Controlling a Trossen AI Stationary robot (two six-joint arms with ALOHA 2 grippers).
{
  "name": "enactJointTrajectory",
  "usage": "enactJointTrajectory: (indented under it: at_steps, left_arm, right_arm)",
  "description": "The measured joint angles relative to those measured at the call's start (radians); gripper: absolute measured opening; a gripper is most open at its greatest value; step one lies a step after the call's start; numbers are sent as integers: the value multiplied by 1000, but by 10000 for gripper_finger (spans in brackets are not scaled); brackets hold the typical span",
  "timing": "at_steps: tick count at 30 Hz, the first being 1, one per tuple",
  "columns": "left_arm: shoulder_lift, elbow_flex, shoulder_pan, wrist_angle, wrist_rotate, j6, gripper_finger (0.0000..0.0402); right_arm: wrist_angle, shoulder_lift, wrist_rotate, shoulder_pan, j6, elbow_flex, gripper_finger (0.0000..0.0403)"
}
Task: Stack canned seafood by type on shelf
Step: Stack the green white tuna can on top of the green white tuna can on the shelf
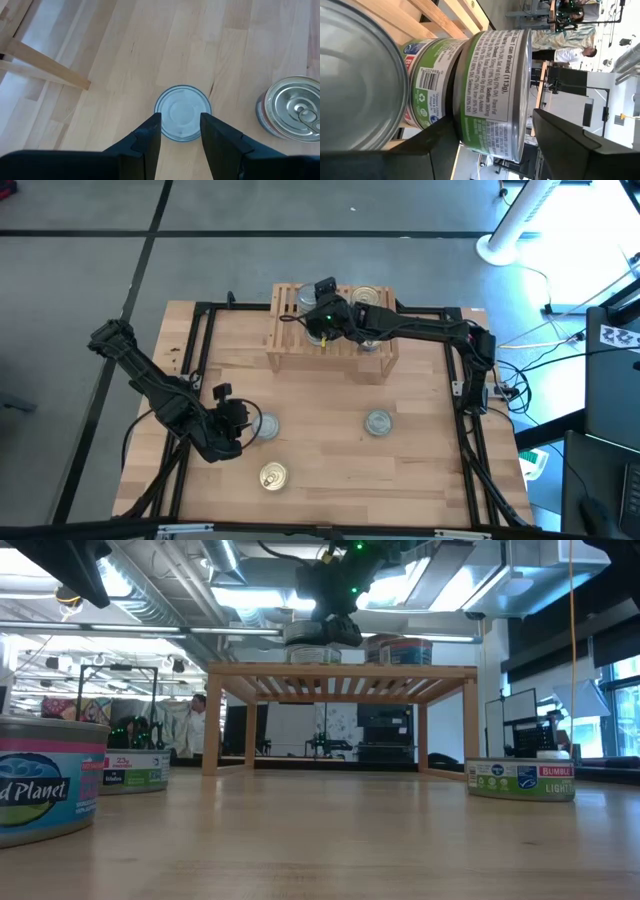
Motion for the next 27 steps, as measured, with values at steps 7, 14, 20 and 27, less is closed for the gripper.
enactJointTrajectory:
  at_steps: [7,14,20,27]
  left_arm:
    - [0,0,0,0,0,0,131]
    - [0,0,0,0,0,0,131]
    - [0,0,0,0,0,0,131]
    - [0,0,0,0,0,0,131]
  right_arm:
    - [0,0,3,0,-1,0,248]
    - [-63,0,-8,-2,1,43,248]
    - [-138,0,-42,-5,53,109,248]
    - [-237,-1,-90,-9,56,112,248]
